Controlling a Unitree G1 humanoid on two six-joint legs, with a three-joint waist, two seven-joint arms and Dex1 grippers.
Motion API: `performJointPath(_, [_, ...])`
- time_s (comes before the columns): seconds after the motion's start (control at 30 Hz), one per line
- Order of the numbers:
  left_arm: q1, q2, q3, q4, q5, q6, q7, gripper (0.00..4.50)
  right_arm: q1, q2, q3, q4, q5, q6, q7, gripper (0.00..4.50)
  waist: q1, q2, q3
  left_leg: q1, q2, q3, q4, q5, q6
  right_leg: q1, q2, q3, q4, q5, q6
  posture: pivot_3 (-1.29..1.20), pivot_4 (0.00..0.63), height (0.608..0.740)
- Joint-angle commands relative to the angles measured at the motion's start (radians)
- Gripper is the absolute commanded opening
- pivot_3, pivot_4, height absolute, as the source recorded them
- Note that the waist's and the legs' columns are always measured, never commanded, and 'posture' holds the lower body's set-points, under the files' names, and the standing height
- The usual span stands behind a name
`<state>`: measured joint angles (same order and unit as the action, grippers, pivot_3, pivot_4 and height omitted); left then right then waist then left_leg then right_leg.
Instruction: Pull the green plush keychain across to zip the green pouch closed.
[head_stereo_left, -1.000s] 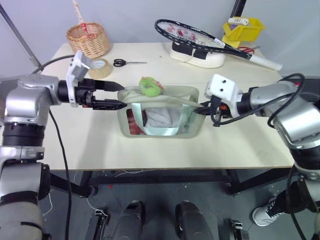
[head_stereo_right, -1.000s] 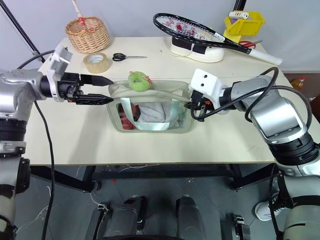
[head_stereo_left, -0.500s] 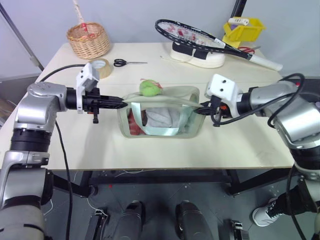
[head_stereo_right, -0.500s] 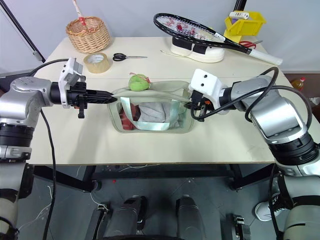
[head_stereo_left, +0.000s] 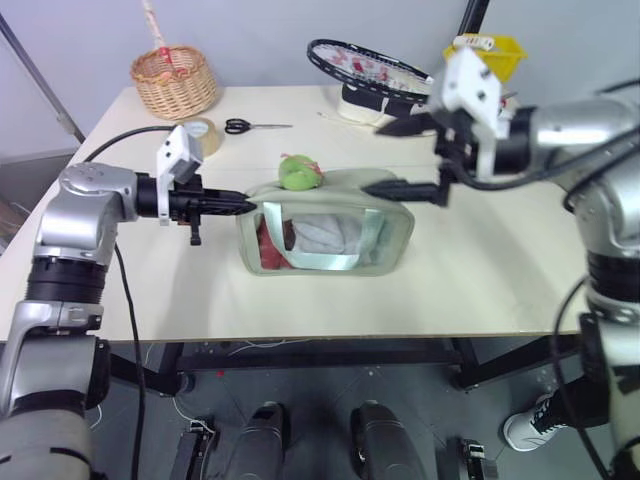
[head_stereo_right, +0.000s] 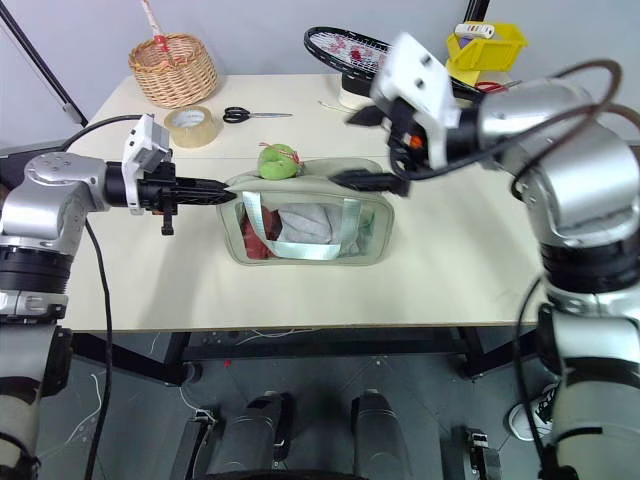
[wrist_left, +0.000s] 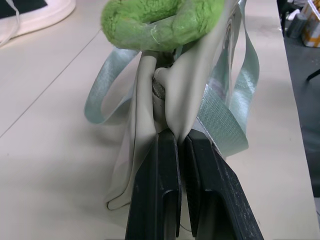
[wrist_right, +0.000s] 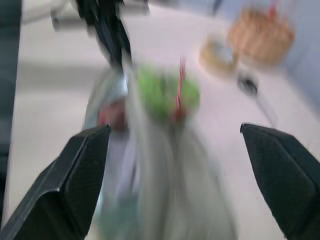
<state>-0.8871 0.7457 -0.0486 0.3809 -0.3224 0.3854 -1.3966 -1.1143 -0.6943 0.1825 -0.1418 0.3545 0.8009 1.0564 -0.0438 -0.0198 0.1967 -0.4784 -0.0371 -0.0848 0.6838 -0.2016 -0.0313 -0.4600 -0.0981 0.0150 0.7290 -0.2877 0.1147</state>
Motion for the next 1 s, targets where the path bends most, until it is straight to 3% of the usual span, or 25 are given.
performJointPath(0.03, [-0.013, 0.0, -0.007, -0.021, 0.006, -0.007, -0.009, 0.0, -0.076, 0.111, 0.104, 0.127, -0.091, -0.028, -0.066, 4.46, 0.002, 0.0, 0.0, 0.0, 0.0, 0.0, 0.0, 0.0, 0.0, 0.0, 0.0, 0.0, 0.0, 0.0, 0.0, 0.0, 0.15, 0.659])
performJointPath(0.07, [-0.012, -0.001, -0.007, -0.024, 0.007, -0.006, -0.009, 0.0, -0.097, 0.147, 0.136, 0.175, -0.126, -0.05, -0.086, 4.46, 0.002, 0.0, 0.0, -0.001, -0.001, 0.0, 0.0, 0.0, 0.0, 0.0, 0.0, 0.0, 0.0, 0.0, 0.0, 0.0, 0.15, 0.659])
performJointPath(0.17, [-0.012, -0.003, -0.005, -0.026, 0.009, -0.004, -0.007, 0.0, -0.147, 0.217, 0.191, 0.295, -0.194, -0.064, -0.119, 3.6, 0.003, 0.0, 0.0, -0.002, -0.001, 0.0, 0.001, 0.0, 0.0, -0.002, 0.0, 0.0, 0.002, 0.0, 0.0, 0.0, 0.15, 0.659])
performJointPath(0.4, [-0.007, 0.001, -0.001, -0.035, 0.008, 0.0, -0.001, 0.0, -0.156, 0.224, 0.169, 0.305, -0.189, -0.035, -0.082, 0.04, 0.0, 0.0, 0.0, -0.002, -0.002, -0.001, 0.001, 0.0, -0.001, -0.002, 0.0, 0.0, 0.003, 0.0, 0.0, 0.0, 0.15, 0.659])
performJointPath(0.7, [0.0, 0.006, 0.007, -0.022, 0.012, -0.003, 0.01, 0.0, -0.125, 0.111, -0.009, 0.267, -0.117, 0.126, -0.094, 0.04, 0.002, 0.0, 0.0, -0.001, -0.002, -0.001, 0.0, 0.0, -0.001, -0.003, 0.0, 0.0, 0.004, 0.0, 0.0, 0.0, 0.15, 0.659])
performJointPath(1.0, [0.014, 0.02, 0.026, -0.02, 0.003, 0.018, 0.029, 0.0, 0.078, -0.253, -0.085, 0.21, -0.217, 0.079, -0.128, 0.04, 0.003, 0.0, 0.0, -0.001, -0.002, 0.0, 0.0, 0.0, 0.0, -0.002, 0.0, 0.0, 0.003, 0.0, 0.0, 0.0, 0.15, 0.659])
